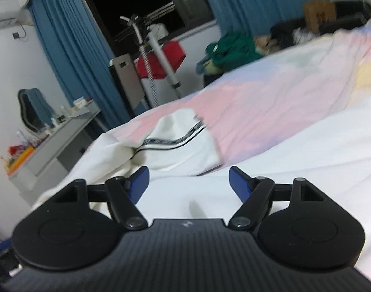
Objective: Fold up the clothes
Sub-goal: 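Grasp the garment's taped edge with the right gripper and lift it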
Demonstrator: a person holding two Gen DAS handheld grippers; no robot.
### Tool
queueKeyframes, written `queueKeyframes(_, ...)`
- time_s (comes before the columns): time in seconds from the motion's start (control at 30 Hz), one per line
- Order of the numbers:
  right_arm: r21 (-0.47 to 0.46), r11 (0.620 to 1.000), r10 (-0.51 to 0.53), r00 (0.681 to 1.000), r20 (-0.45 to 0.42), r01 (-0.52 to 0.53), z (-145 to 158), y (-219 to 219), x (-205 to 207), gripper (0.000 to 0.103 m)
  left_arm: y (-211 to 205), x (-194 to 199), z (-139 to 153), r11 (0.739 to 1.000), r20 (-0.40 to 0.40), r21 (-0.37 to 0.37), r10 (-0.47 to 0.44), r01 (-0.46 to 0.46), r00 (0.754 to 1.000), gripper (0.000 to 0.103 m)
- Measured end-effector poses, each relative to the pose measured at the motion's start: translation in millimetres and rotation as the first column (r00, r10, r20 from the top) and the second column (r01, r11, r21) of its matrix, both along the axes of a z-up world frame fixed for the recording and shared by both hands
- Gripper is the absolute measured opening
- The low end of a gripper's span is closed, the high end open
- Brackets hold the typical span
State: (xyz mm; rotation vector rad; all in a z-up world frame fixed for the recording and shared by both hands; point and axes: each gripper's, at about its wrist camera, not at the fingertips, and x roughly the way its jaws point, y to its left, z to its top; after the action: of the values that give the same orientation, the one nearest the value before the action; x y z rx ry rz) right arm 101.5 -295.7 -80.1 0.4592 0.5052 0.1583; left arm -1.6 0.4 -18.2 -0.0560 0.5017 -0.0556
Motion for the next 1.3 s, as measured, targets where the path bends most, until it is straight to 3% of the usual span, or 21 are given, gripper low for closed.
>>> queueKeyframes(0.23, 0.057, 0.995, 0.090, 0.994, -0.059, -0.087, -29, 22, 46, 0.072, 4, 8, -6, 0.999, -0.042, -0.018, 0.036, -0.037, 0.998, 0.098)
queueKeyframes(0.53, 0.221, 0.969, 0.139, 0.983, -0.116, -0.111, -53, 23, 94, 0.072, 2, 27, -24, 0.998, -0.133, -0.013, 0.066, -0.068, 0.989, 0.098)
queueKeyframes(0.67, 0.206, 0.969, 0.176, 0.969, -0.174, -0.139, -63, 28, 124, 0.070, 3, 34, -32, 0.997, -0.171, -0.011, 0.076, -0.079, 0.982, 0.098)
queueKeyframes(0.8, 0.329, 0.939, 0.182, 0.959, -0.218, -0.103, -77, 25, 148, 0.072, 3, 41, -40, 0.996, -0.209, -0.008, 0.087, -0.091, 0.974, 0.098)
queueKeyframes(1.03, 0.430, 0.903, 0.128, 0.961, -0.247, -0.009, -86, 22, 170, 0.070, 8, 57, -55, 0.993, -0.251, 0.009, 0.115, -0.116, 0.961, 0.098)
queueKeyframes(1.1, 0.448, 0.894, 0.098, 0.965, -0.244, 0.023, -90, 19, 176, 0.058, 9, 61, -59, 0.992, -0.260, 0.015, 0.124, -0.124, 0.958, 0.098)
queueKeyframes(1.17, 0.447, 0.892, 0.060, 0.962, -0.266, 0.068, -96, 16, 182, 0.015, 11, 66, -63, 0.991, -0.270, 0.021, 0.133, -0.132, 0.954, 0.098)
queueKeyframes(1.23, 0.453, 0.885, 0.028, 0.961, -0.275, 0.104, -105, 11, 185, 0.006, 13, 70, -68, 0.990, -0.278, 0.022, 0.140, -0.139, 0.950, 0.098)
queueKeyframes(1.3, 0.445, 0.887, -0.004, 0.966, -0.257, 0.122, -105, 8, 184, 0.005, 16, 72, -70, 0.989, -0.286, 0.019, 0.146, -0.147, 0.947, 0.098)
